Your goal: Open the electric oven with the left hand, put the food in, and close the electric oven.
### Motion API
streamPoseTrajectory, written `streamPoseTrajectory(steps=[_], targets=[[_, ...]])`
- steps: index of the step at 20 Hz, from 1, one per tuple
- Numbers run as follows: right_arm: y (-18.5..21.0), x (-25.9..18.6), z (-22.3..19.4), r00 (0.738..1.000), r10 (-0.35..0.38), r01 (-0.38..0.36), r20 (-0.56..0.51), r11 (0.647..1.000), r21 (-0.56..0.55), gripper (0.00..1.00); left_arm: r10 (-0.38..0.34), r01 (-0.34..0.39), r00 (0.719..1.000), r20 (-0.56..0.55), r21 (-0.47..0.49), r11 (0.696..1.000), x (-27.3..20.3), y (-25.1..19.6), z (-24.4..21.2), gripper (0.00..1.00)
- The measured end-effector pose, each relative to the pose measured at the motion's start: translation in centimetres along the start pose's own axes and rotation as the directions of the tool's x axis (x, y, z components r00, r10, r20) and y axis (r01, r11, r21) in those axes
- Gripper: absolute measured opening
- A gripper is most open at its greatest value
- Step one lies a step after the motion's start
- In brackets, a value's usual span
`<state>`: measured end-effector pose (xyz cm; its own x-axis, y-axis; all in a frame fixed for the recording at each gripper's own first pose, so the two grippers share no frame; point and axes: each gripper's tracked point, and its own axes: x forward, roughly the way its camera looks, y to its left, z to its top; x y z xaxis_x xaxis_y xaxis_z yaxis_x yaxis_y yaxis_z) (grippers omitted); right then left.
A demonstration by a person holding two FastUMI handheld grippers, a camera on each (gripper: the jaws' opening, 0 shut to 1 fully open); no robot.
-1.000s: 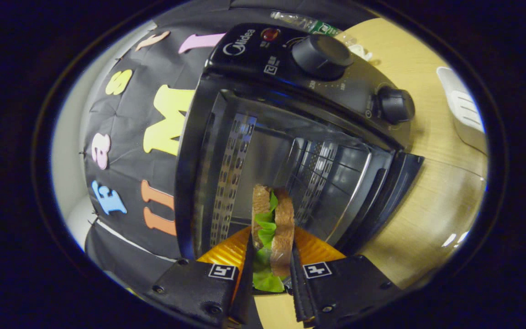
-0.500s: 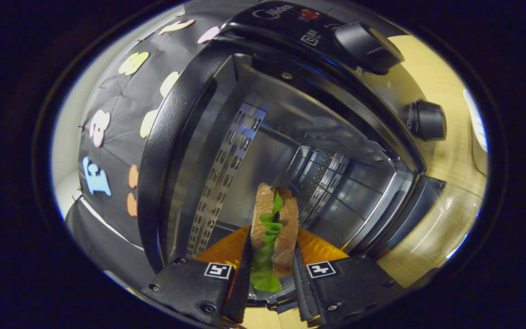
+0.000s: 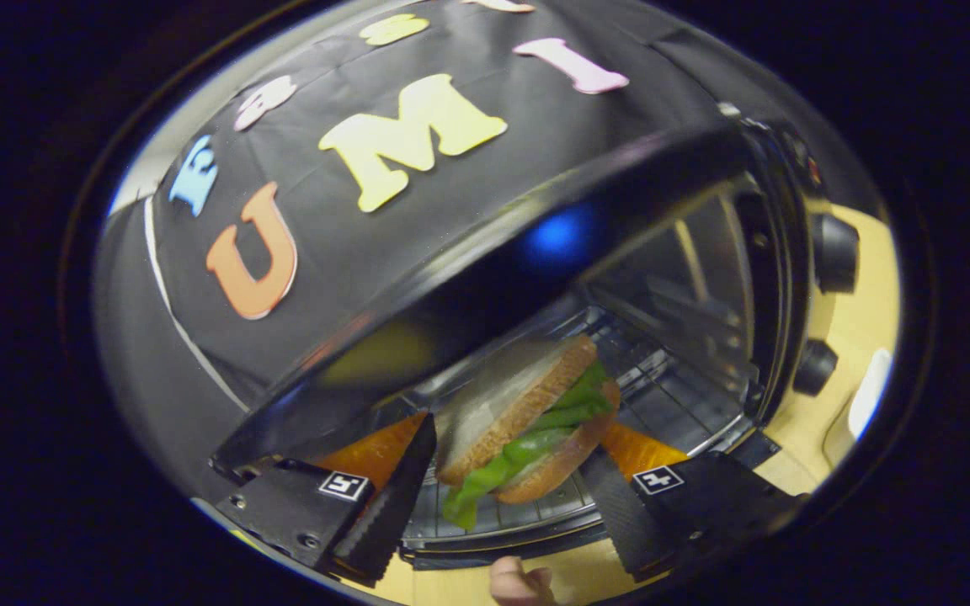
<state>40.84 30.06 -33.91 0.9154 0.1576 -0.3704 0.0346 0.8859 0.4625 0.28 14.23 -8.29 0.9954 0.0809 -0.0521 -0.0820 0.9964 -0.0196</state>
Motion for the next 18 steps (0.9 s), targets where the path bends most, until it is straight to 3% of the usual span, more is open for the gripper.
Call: streamPoseTrajectory(steps=[4, 8, 15, 18], targets=[[0.3, 0.4, -2.0, 0.996, -0.039, 0.023, -0.076, 0.98, -0.196, 1.0, 0.013, -0.014, 1.0, -0.02, -0.005, 1.0, 0.3, 0.5, -0.6, 0.96], [0.1, 0.4, -2.8, 0.984, -0.103, 0.036, -0.148, 0.917, -0.397, 1.0, 0.02, -0.02, 0.999, -0.032, -0.005, 1.0, 0.1, 0.7, -1.0, 0.96], [-0.4, -2.3, -3.9, 0.924, -0.172, -0.026, -0.342, 0.863, -0.504, 1.0, 0.041, -0.041, 0.998, -0.041, -0.009, 0.999, 0.0, 1.0, -1.3, 0.96], [-0.7, -4.1, -4.0, 0.904, -0.176, -0.04, -0.39, 0.873, -0.487, 1.0, 0.041, -0.042, 0.998, -0.047, -0.014, 0.999, -0.2, 0.9, -1.5, 0.96]])
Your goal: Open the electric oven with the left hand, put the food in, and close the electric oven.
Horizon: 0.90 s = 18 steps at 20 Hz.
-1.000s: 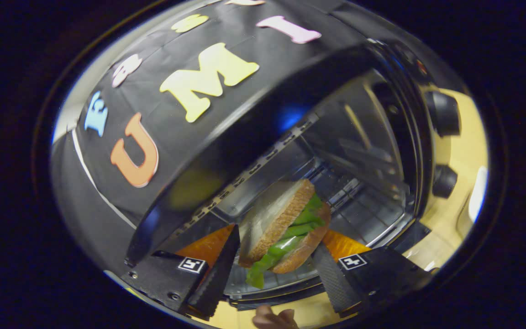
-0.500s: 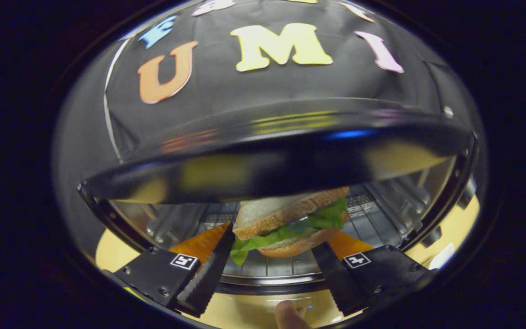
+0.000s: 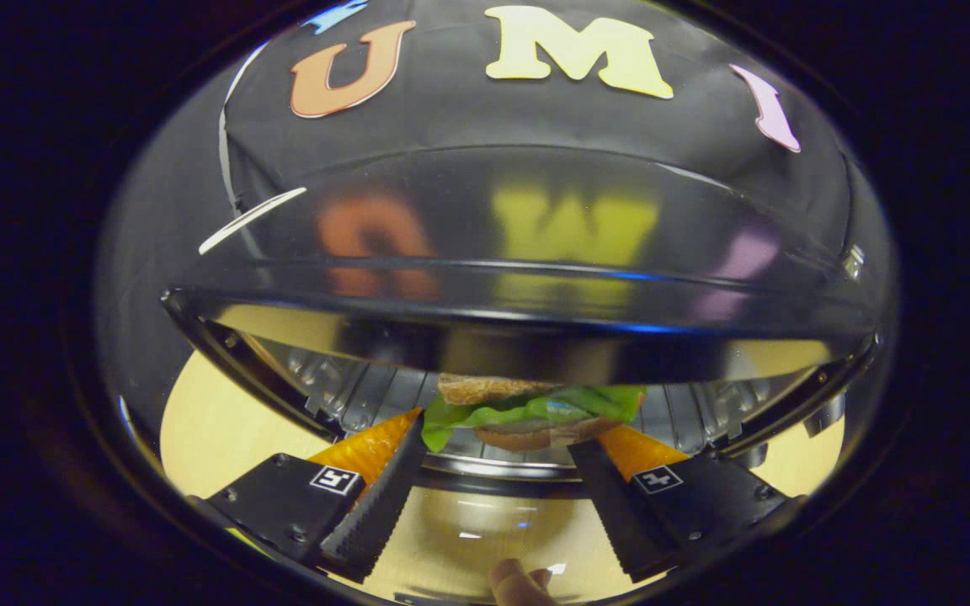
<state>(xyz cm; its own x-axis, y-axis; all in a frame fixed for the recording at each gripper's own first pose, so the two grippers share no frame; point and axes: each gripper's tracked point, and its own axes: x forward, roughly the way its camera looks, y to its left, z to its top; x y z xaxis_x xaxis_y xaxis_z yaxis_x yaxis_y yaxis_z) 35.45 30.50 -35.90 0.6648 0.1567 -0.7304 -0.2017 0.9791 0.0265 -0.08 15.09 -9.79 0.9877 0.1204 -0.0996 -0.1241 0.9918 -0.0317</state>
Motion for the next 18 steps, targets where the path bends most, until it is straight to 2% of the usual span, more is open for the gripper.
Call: streamPoseTrajectory(steps=[5, 9, 11, 14, 18], targets=[[-0.6, -2.6, -1.3, 0.998, 0.061, -0.059, -0.03, 0.997, 0.044, 1.0, -0.003, 0.003, 1.0, -0.014, -0.017, 1.0, -0.5, -0.4, -0.5, 0.96], [-0.7, -2.5, -0.7, 0.997, 0.078, -0.077, -0.019, 0.997, 0.02, 1.0, -0.043, 0.042, 0.998, -0.037, -0.048, 0.998, -0.6, -1.6, -1.8, 0.96], [-0.6, -1.8, -0.9, 0.997, 0.07, -0.07, -0.04, 0.997, -0.011, 1.0, -0.044, 0.04, 0.997, -0.061, -0.059, 0.997, -0.6, -1.7, -2.8, 0.96], [0.3, -1.4, -2.6, 0.982, 0.136, -0.137, -0.128, 0.991, 0.0, 1.0, -0.027, 0.023, 0.996, -0.09, -0.047, 0.999, -0.5, -1.5, -3.8, 0.96], [-0.8, -2.7, -3.9, 0.976, 0.134, -0.131, -0.171, 0.991, 0.025, 1.0, -0.014, 0.009, 0.994, -0.108, -0.043, 0.999, -0.3, -1.5, -4.5, 0.95]])
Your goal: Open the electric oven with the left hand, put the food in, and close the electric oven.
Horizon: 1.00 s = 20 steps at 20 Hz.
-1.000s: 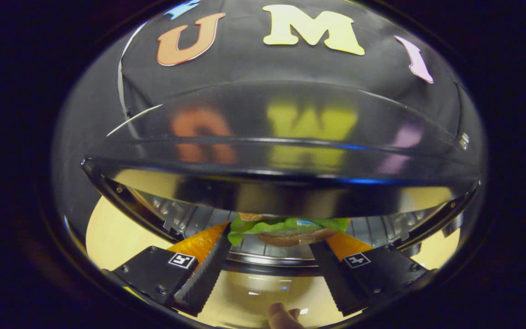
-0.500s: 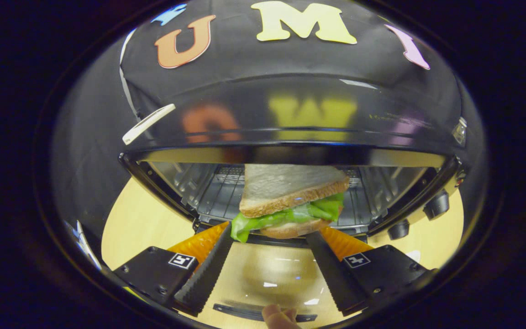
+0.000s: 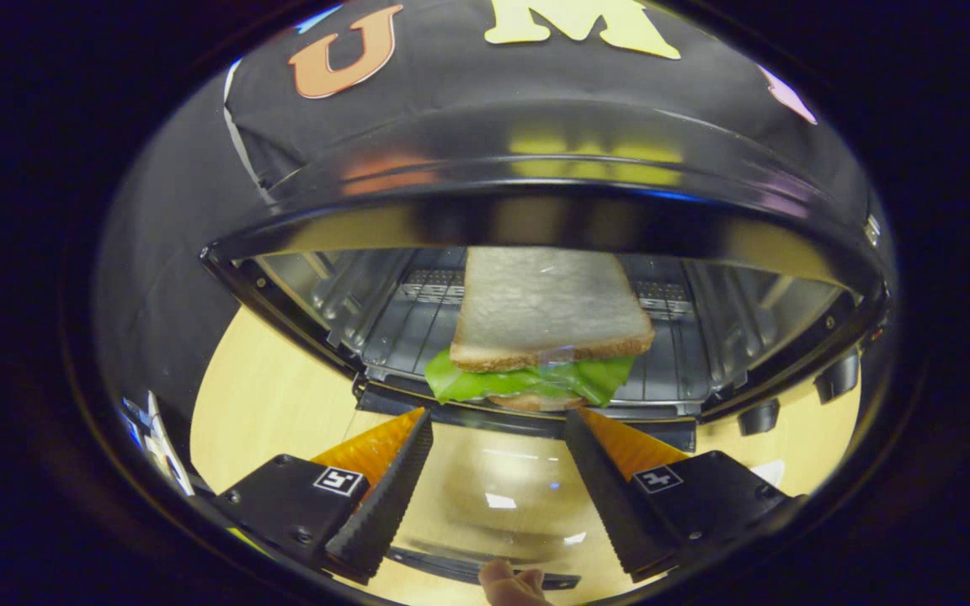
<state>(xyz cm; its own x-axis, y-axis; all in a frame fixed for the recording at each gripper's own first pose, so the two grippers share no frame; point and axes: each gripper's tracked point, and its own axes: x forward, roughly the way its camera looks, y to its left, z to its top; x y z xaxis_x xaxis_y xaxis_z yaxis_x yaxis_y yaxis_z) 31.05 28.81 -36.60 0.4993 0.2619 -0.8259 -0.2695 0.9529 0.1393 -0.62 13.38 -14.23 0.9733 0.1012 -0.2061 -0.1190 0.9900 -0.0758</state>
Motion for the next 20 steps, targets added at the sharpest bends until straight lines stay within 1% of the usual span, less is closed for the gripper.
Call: streamPoseTrajectory(steps=[1, 4, 5, 6, 8, 10, 12, 14, 15, 17, 18, 19, 20], targets=[[-0.2, -0.4, -0.2, 1.0, 0.006, -0.006, -0.001, 1.0, 0.003, 1.0, 0.001, -0.001, 1.0, -0.003, 0.0, 1.0, 0.1, 0.0, -0.2, 0.95], [-0.6, -3.0, -0.2, 0.998, 0.035, -0.036, 0.052, 0.999, 0.019, 1.0, -0.002, 0.002, 1.0, 0.001, 0.008, 1.0, 0.7, -0.1, -0.1, 0.95], [-0.6, -4.3, -0.2, 0.995, 0.046, -0.048, 0.085, 0.999, 0.023, 0.91, -0.007, 0.007, 1.0, 0.005, 0.007, 1.0, 1.0, -0.1, 0.1, 0.95], [-0.7, -5.8, -0.1, 0.992, 0.053, -0.056, 0.118, 0.998, 0.021, 1.0, -0.016, 0.016, 1.0, 0.002, 0.001, 1.0, 1.4, -0.3, 0.0, 0.95], [-0.8, -9.3, 0.1, 0.974, 0.066, -0.07, 0.215, 0.998, 0.009, 1.0, -0.041, 0.041, 0.999, -0.008, -0.015, 0.999, 2.4, -0.9, -0.2, 0.95], [-1.4, -13.3, 0.2, 0.946, 0.055, -0.054, 0.319, 0.998, -0.013, 1.0, -0.063, 0.063, 0.998, -0.029, -0.013, 0.998, 3.6, -1.4, -0.7, 0.95], [-2.1, -17.4, 0.4, 0.903, 0.045, -0.045, 0.427, 0.999, -0.011, 1.0, -0.075, 0.075, 0.996, -0.054, 0.009, 0.997, 5.1, -1.8, -1.2, 0.95], [-2.6, -21.4, 0.3, 0.85, 0.045, -0.058, 0.525, 0.998, 0.009, 1.0, -0.09, 0.091, 0.992, -0.091, 0.014, 0.996, 6.4, -2.7, -2.3, 0.95], [-3.2, -23.4, 0.1, 0.82, 0.031, -0.052, 0.572, 0.998, 0.02, 0.99, -0.101, 0.103, 0.989, -0.112, 0.007, 0.995, 6.8, -3.4, -3.0, 0.95], [-4.8, -27.5, 0.1, 0.752, -0.011, -0.002, 0.659, 1.0, 0.019, 0.99, -0.136, 0.137, 0.978, -0.158, -0.009, 0.991, 7.9, -5.2, -4.6, 0.94], [-5.3, -29.5, 0.0, 0.716, -0.016, 0.028, 0.698, 1.0, -0.006, 0.99, -0.151, 0.152, 0.971, -0.184, -0.009, 0.988, 8.2, -6.1, -5.4, 0.95], [-5.6, -31.5, -0.1, 0.68, -0.022, 0.062, 0.733, 0.998, -0.027, 0.99, -0.163, 0.167, 0.965, -0.204, 0.003, 0.986, 8.5, -7.1, -6.3, 0.95], [-6.3, -33.6, -0.3, 0.642, -0.043, 0.088, 0.766, 0.996, -0.018, 0.99, -0.171, 0.18, 0.959, -0.227, 0.018, 0.984, 9.0, -7.9, -7.3, 0.94]])
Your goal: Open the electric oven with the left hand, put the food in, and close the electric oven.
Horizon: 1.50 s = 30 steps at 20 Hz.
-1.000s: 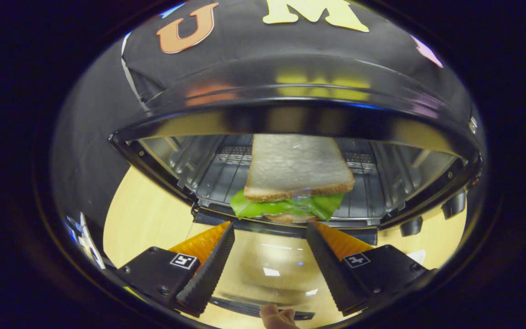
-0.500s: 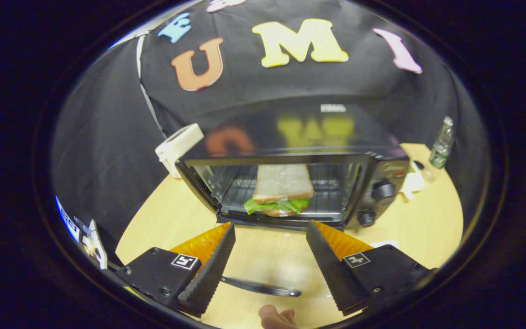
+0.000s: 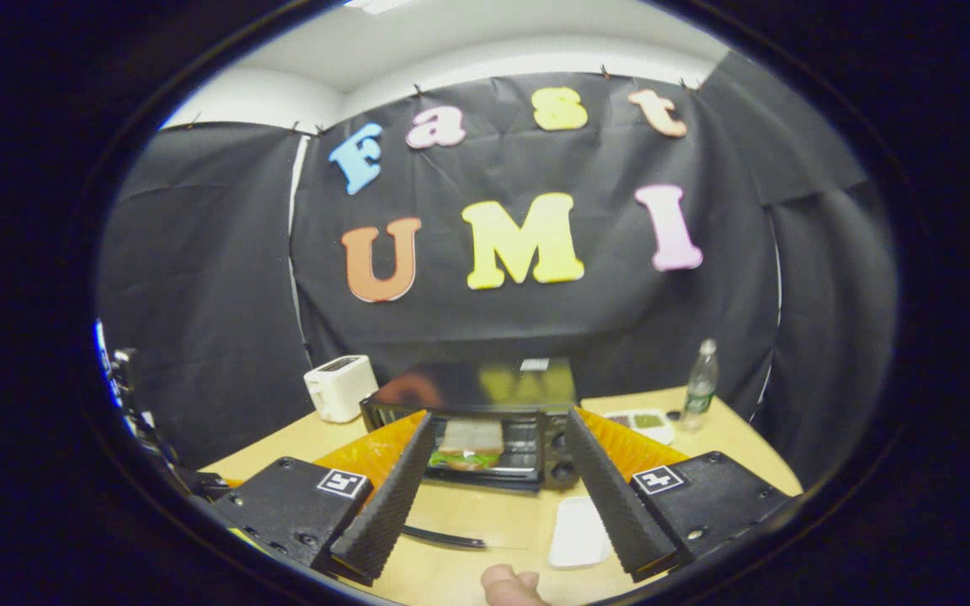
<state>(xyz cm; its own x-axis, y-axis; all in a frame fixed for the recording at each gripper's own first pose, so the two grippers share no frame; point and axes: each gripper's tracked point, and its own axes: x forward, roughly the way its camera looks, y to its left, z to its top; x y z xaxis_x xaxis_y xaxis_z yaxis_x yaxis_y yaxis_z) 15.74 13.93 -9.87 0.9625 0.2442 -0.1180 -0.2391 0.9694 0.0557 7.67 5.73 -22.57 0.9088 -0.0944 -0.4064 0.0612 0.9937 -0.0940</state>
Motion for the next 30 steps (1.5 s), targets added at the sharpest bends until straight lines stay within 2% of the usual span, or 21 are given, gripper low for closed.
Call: streamPoseTrajectory(steps=[2, 5, 9, 13, 16, 20, 30], targets=[[-1.6, -2.9, 1.8, 0.997, -0.047, 0.046, 0.055, 0.999, 0.021, 0.99, -0.016, 0.018, 0.998, -0.052, 0.03, 0.999, 1.3, -1.7, -1.7, 0.94], [-3.6, -5.9, 2.5, 0.995, -0.069, 0.063, 0.072, 0.995, 0.072, 0.99, -0.042, 0.046, 0.992, -0.123, 0.027, 0.999, 3.3, -4.2, -4.0, 0.95], [-7.5, -8.7, 3.2, 0.984, -0.142, 0.139, 0.104, 0.99, 0.038, 0.99, -0.037, 0.041, 0.984, -0.176, 0.02, 0.999, 5.1, -6.0, -5.5, 0.95], [-9.0, -10.7, 3.7, 0.981, -0.143, 0.141, 0.133, 0.99, 0.022, 0.99, -0.007, 0.021, 0.97, -0.243, 0.054, 0.998, 6.3, -7.0, -7.6, 0.95], [-10.4, -11.8, 3.4, 0.976, -0.16, 0.158, 0.146, 0.987, 0.021, 0.99, -0.004, 0.015, 0.959, -0.283, 0.037, 0.999, 7.7, -7.5, -9.1, 0.95], [-12.2, -12.9, 3.3, 0.968, -0.178, 0.172, 0.177, 0.984, 0.049, 0.99, 0.035, -0.025, 0.949, -0.313, 0.036, 0.999, 9.2, -7.1, -9.7, 0.95], [-16.7, -13.0, 0.9, 0.958, -0.256, 0.246, 0.129, 0.965, 0.09, 0.99, 0.062, -0.056, 0.933, -0.355, 0.028, 0.998, 9.8, -6.8, -8.3, 0.94]])
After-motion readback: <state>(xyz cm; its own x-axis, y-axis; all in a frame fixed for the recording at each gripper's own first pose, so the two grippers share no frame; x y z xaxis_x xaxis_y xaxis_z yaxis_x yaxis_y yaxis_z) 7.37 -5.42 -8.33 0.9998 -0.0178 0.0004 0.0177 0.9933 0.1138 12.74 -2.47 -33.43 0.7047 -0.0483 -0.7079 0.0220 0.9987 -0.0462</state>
